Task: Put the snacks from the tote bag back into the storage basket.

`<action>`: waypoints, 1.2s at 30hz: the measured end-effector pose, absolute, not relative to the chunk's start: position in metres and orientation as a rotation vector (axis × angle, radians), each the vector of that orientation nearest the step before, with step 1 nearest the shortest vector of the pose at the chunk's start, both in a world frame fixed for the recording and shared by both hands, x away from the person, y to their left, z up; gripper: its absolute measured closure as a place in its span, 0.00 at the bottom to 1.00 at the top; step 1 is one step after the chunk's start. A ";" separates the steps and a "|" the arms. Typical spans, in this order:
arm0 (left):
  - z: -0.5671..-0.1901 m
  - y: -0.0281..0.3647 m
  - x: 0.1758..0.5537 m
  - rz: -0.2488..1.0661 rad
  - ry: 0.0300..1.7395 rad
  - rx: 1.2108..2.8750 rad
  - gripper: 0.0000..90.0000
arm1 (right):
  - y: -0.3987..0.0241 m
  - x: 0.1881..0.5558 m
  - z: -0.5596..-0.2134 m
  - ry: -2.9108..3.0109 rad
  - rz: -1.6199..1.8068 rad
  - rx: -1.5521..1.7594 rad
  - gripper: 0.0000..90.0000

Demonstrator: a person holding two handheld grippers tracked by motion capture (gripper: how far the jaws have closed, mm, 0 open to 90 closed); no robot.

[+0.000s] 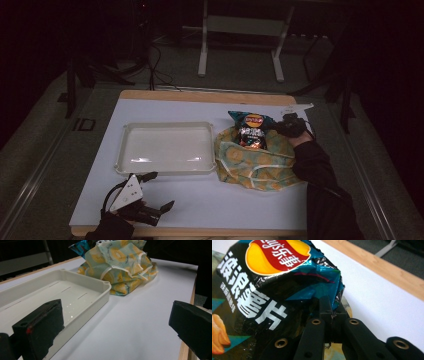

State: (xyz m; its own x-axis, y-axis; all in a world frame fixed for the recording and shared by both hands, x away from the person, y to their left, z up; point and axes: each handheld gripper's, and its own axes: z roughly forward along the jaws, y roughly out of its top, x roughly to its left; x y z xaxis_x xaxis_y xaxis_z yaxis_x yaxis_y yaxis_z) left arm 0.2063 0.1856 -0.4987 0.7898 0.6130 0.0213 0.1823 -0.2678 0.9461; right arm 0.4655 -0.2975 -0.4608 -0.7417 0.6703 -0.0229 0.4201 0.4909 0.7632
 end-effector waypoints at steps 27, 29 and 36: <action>-0.498 0.184 0.206 0.469 0.614 1.828 0.00 | -0.287 0.407 -0.390 2.309 1.346 0.683 1.00; -0.498 0.184 0.206 0.469 0.616 1.828 0.00 | -0.288 0.406 -0.385 2.300 1.338 0.686 1.00; -0.498 0.184 0.206 0.471 0.617 1.828 0.00 | -0.294 0.402 -0.366 2.244 1.351 0.684 1.00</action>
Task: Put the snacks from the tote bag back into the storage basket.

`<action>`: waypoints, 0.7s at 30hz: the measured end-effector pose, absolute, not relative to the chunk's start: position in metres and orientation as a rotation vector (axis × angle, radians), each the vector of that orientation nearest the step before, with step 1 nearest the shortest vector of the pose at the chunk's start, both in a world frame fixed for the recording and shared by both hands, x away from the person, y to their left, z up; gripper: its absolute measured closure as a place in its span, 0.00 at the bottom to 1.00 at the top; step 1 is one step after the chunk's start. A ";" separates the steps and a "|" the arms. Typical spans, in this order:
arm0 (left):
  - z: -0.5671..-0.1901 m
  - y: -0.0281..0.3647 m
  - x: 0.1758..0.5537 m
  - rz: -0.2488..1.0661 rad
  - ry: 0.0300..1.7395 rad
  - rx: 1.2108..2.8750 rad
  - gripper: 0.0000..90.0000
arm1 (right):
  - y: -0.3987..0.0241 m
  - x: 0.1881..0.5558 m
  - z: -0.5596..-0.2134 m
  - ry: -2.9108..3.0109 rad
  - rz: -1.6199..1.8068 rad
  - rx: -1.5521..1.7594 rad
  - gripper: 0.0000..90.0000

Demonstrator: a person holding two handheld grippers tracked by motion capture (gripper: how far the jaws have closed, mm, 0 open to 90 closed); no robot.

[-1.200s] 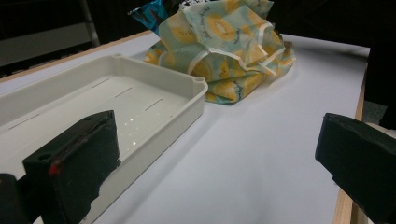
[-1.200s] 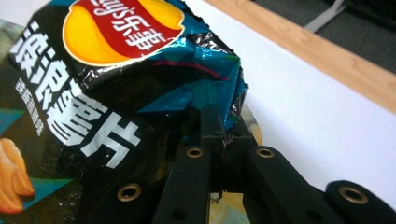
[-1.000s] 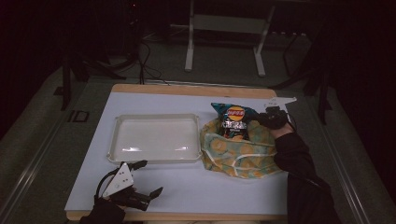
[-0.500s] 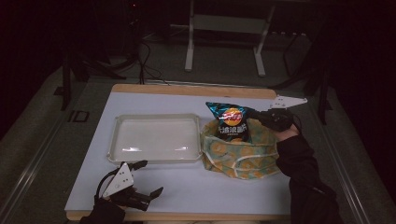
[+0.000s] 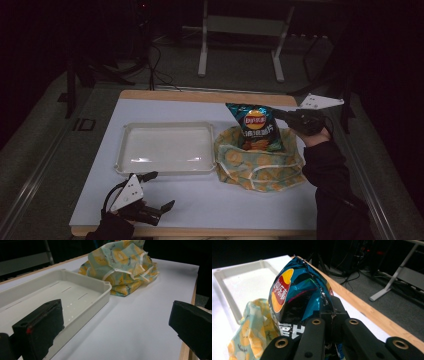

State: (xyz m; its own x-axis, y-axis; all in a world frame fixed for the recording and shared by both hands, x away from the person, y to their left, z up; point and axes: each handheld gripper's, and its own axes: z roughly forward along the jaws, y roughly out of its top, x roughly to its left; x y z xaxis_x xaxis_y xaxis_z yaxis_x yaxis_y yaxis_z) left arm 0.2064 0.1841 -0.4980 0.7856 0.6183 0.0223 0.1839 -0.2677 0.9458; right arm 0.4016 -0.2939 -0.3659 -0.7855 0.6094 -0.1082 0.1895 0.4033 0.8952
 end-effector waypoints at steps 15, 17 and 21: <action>-0.498 0.184 0.206 0.475 0.620 1.831 0.00 | -0.299 0.392 -0.323 2.151 1.386 0.670 1.00; -0.498 0.184 0.206 0.476 0.622 1.829 0.00 | -0.297 0.391 -0.317 2.143 1.386 0.663 1.00; -0.498 0.184 0.206 0.480 0.627 1.826 0.00 | -0.292 0.390 -0.306 2.120 1.402 0.665 1.00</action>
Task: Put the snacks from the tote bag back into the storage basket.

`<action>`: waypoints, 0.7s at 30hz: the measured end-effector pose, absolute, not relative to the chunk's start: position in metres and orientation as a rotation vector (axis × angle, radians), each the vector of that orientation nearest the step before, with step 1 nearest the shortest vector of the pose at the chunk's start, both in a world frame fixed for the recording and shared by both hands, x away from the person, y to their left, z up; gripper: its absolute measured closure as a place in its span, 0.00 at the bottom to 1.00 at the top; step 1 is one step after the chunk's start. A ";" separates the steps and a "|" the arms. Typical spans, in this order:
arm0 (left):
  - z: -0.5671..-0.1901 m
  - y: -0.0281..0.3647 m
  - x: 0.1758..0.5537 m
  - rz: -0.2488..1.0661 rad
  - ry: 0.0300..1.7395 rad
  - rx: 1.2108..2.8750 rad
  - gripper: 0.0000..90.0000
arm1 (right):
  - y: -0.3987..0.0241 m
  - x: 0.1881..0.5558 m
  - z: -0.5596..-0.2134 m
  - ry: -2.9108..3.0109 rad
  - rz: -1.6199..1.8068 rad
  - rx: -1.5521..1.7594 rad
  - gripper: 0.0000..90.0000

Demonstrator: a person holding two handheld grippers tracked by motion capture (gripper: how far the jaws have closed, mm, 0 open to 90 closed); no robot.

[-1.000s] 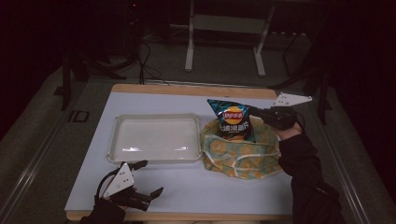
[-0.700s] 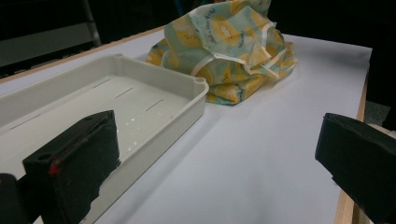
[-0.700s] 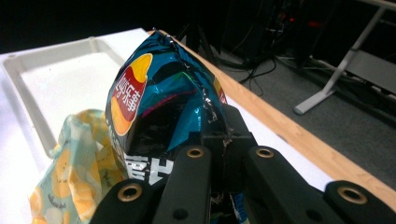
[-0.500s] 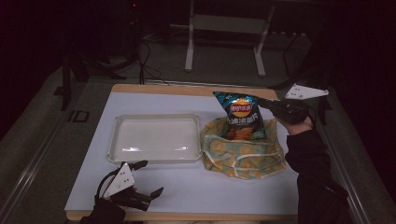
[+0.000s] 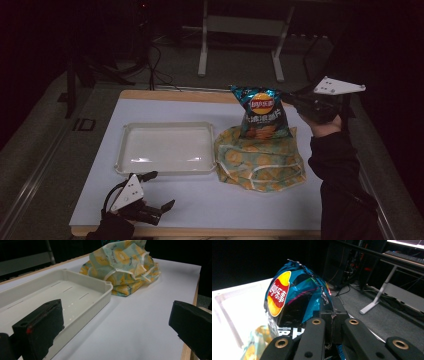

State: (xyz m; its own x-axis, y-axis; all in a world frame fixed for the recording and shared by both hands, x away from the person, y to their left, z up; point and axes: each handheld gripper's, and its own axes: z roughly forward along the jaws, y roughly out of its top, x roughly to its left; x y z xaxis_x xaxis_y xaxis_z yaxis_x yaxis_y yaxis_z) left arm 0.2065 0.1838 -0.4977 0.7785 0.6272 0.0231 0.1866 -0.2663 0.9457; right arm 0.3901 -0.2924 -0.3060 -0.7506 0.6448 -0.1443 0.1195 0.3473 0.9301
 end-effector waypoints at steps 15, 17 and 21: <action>-0.496 0.186 0.203 0.499 0.645 1.820 0.00 | -0.259 0.385 -0.278 2.097 1.418 0.631 1.00; -0.496 0.186 0.202 0.503 0.647 1.817 0.00 | -0.254 0.385 -0.277 2.096 1.417 0.630 1.00; -0.496 0.186 0.203 0.502 0.646 1.817 0.00 | -0.242 0.385 -0.276 2.097 1.422 0.622 1.00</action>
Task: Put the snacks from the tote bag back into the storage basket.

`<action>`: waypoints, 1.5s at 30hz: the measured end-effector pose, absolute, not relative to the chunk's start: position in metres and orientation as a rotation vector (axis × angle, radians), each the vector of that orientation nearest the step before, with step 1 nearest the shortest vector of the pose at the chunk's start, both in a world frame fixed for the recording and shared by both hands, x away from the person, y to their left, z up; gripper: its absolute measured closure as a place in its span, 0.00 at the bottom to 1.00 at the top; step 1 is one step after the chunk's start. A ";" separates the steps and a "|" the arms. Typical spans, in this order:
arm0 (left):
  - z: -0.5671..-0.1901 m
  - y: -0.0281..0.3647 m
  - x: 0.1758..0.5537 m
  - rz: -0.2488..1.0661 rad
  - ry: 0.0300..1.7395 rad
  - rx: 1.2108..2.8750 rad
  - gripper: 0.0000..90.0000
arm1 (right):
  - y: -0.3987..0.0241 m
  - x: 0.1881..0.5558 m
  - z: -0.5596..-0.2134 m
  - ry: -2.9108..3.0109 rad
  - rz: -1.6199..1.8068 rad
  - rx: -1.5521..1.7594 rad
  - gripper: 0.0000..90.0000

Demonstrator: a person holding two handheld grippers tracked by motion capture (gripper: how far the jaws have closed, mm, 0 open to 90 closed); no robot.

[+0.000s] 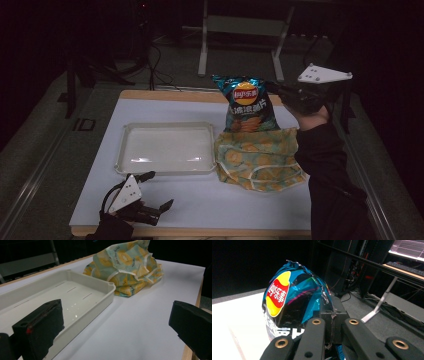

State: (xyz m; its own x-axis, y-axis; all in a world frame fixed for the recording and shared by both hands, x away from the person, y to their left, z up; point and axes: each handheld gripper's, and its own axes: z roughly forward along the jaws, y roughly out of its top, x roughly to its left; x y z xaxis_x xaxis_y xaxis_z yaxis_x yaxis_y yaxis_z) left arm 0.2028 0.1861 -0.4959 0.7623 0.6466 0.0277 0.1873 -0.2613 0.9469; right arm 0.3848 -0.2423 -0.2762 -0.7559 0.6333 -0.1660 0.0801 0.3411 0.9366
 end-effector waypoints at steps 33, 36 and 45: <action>-0.495 0.187 0.201 0.521 0.646 1.819 0.00 | -0.121 0.380 -0.301 2.143 1.594 0.566 1.00; -0.495 0.187 0.201 0.520 0.641 1.820 0.00 | -0.106 0.379 -0.307 2.155 1.600 0.558 1.00; -0.495 0.188 0.201 0.518 0.639 1.818 0.00 | -0.078 0.378 -0.319 2.155 1.641 0.559 1.00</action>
